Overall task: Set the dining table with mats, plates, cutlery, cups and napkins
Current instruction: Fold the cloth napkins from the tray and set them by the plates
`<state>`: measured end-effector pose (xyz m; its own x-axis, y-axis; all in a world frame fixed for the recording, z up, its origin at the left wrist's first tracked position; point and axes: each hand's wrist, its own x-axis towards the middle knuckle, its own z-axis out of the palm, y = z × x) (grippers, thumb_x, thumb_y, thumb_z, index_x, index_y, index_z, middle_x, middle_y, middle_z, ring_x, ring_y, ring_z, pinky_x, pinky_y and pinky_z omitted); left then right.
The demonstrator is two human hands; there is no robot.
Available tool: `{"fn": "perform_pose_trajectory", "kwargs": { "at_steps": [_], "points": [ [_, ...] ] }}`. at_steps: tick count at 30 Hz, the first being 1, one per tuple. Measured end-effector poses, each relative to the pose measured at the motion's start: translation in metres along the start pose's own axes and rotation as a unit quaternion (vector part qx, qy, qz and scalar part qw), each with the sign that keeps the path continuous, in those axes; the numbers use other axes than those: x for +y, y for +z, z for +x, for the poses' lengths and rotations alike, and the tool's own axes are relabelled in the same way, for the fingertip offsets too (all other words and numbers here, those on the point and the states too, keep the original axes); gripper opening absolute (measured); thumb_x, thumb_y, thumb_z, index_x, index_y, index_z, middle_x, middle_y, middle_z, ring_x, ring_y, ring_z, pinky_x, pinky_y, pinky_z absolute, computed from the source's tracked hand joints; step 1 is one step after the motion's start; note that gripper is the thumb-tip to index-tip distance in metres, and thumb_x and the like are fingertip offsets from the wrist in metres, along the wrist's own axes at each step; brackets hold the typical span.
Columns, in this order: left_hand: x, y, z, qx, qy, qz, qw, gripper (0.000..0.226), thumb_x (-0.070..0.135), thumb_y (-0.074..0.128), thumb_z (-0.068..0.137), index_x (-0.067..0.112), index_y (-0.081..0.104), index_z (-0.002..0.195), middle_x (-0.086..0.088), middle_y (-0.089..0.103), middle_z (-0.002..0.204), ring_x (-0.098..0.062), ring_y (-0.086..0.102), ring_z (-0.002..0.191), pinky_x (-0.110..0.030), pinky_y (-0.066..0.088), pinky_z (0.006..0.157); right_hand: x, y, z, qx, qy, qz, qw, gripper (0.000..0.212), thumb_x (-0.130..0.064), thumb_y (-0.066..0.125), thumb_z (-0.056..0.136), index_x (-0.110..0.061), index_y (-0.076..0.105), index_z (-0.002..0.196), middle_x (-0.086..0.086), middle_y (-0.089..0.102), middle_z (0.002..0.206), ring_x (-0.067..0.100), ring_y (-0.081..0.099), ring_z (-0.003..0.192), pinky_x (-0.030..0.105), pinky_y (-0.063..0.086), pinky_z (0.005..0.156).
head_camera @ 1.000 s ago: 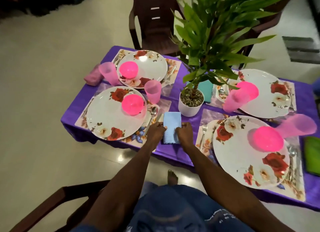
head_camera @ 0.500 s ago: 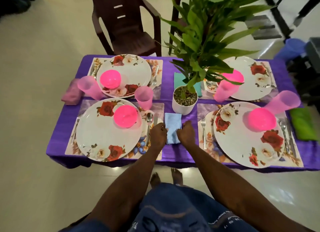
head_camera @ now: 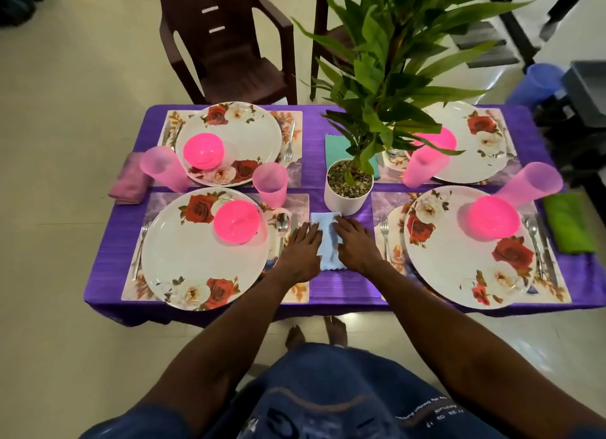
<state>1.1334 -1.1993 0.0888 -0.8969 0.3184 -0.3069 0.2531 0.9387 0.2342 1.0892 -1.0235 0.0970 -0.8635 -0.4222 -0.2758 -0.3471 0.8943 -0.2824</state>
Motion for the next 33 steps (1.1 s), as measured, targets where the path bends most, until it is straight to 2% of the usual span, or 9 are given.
{"fn": "perform_pose_trajectory", "kwargs": {
  "at_steps": [6, 13, 15, 17, 20, 22, 25, 30, 33],
  "points": [
    [-0.007, -0.001, 0.005, -0.06, 0.006, 0.048, 0.997, 0.07, 0.036, 0.031, 0.104, 0.005, -0.004, 0.155, -0.016, -0.014, 0.162, -0.028, -0.014, 0.15, -0.038, -0.013, 0.118, 0.011, -0.007, 0.003, -0.053, -0.023, -0.027, 0.998, 0.063, -0.025, 0.051, 0.097, -0.02, 0.025, 0.154, -0.006, 0.018, 0.162, 0.023, 0.019, 0.146, 0.04, 0.026, 0.113],
    [0.001, -0.008, 0.004, -0.063, -0.006, 0.049, 0.997, 0.072, 0.036, 0.036, 0.102, 0.006, -0.002, 0.155, -0.014, -0.009, 0.163, -0.029, -0.011, 0.15, -0.04, -0.008, 0.121, 0.004, -0.011, 0.002, -0.062, 0.0, 0.007, 0.998, 0.062, -0.019, 0.05, 0.096, -0.021, 0.027, 0.154, -0.005, 0.02, 0.162, 0.024, 0.02, 0.146, 0.042, 0.025, 0.114],
    [0.006, -0.01, 0.001, -0.025, -0.008, 0.017, 1.0, 0.07, 0.032, 0.04, 0.101, 0.006, 0.004, 0.156, -0.015, -0.001, 0.164, -0.03, -0.004, 0.151, -0.039, -0.006, 0.12, 0.002, -0.01, -0.004, -0.001, 0.001, 0.047, 0.999, 0.063, -0.009, 0.053, 0.09, -0.014, 0.034, 0.15, 0.003, 0.031, 0.158, 0.028, 0.028, 0.143, 0.041, 0.029, 0.113],
    [0.012, -0.012, -0.007, 0.058, 0.0, -0.016, 0.998, 0.061, 0.023, 0.044, 0.101, 0.0, 0.021, 0.152, -0.021, 0.02, 0.159, -0.035, 0.016, 0.148, -0.039, 0.004, 0.121, -0.001, -0.009, -0.015, 0.072, 0.014, 0.077, 0.994, 0.061, -0.003, 0.056, 0.085, -0.004, 0.042, 0.144, 0.013, 0.043, 0.149, 0.033, 0.038, 0.137, 0.04, 0.032, 0.112],
    [0.022, -0.004, -0.016, 0.186, 0.006, -0.035, 0.982, 0.039, 0.008, 0.062, 0.088, -0.005, 0.058, 0.125, -0.025, 0.061, 0.125, -0.042, 0.057, 0.116, -0.046, 0.043, 0.104, -0.005, -0.006, -0.038, 0.115, 0.047, 0.065, 0.99, 0.053, 0.0, 0.059, 0.079, 0.0, 0.051, 0.132, 0.018, 0.054, 0.135, 0.035, 0.047, 0.125, 0.041, 0.041, 0.102],
    [0.029, 0.003, -0.023, 0.211, -0.006, -0.074, 0.975, 0.029, 0.005, 0.061, 0.085, -0.001, 0.063, 0.113, -0.02, 0.066, 0.109, -0.038, 0.061, 0.099, -0.044, 0.049, 0.088, -0.005, 0.0, -0.055, 0.123, 0.067, 0.041, 0.989, 0.044, -0.005, 0.062, 0.081, -0.003, 0.054, 0.124, 0.017, 0.057, 0.126, 0.034, 0.052, 0.115, 0.04, 0.045, 0.094],
    [0.04, 0.015, -0.035, 0.217, -0.019, -0.084, 0.972, 0.015, 0.007, 0.055, 0.086, 0.005, 0.062, 0.099, -0.014, 0.064, 0.093, -0.032, 0.057, 0.084, -0.041, 0.043, 0.074, -0.005, 0.013, -0.078, 0.135, 0.077, 0.027, 0.988, 0.03, -0.009, 0.06, 0.085, -0.005, 0.056, 0.115, 0.014, 0.059, 0.114, 0.03, 0.055, 0.104, 0.038, 0.046, 0.089],
    [0.058, 0.029, -0.059, 0.24, -0.067, -0.097, 0.964, 0.009, 0.007, 0.058, 0.086, 0.005, 0.061, 0.094, -0.014, 0.064, 0.087, -0.031, 0.057, 0.08, -0.04, 0.044, 0.073, -0.009, 0.024, -0.1, 0.121, 0.032, 0.028, 0.992, 0.023, -0.013, 0.055, 0.091, -0.007, 0.057, 0.114, 0.012, 0.06, 0.112, 0.026, 0.055, 0.102, 0.035, 0.045, 0.09],
    [0.07, 0.035, -0.078, 0.253, -0.096, -0.091, 0.958, 0.019, 0.013, 0.05, 0.09, 0.003, 0.063, 0.099, -0.017, 0.066, 0.091, -0.033, 0.06, 0.083, -0.043, 0.049, 0.076, -0.015, 0.023, -0.106, 0.093, 0.002, 0.065, 0.994, 0.028, -0.018, 0.053, 0.095, -0.007, 0.054, 0.121, 0.012, 0.059, 0.119, 0.026, 0.055, 0.107, 0.035, 0.044, 0.093]
  ]
}}
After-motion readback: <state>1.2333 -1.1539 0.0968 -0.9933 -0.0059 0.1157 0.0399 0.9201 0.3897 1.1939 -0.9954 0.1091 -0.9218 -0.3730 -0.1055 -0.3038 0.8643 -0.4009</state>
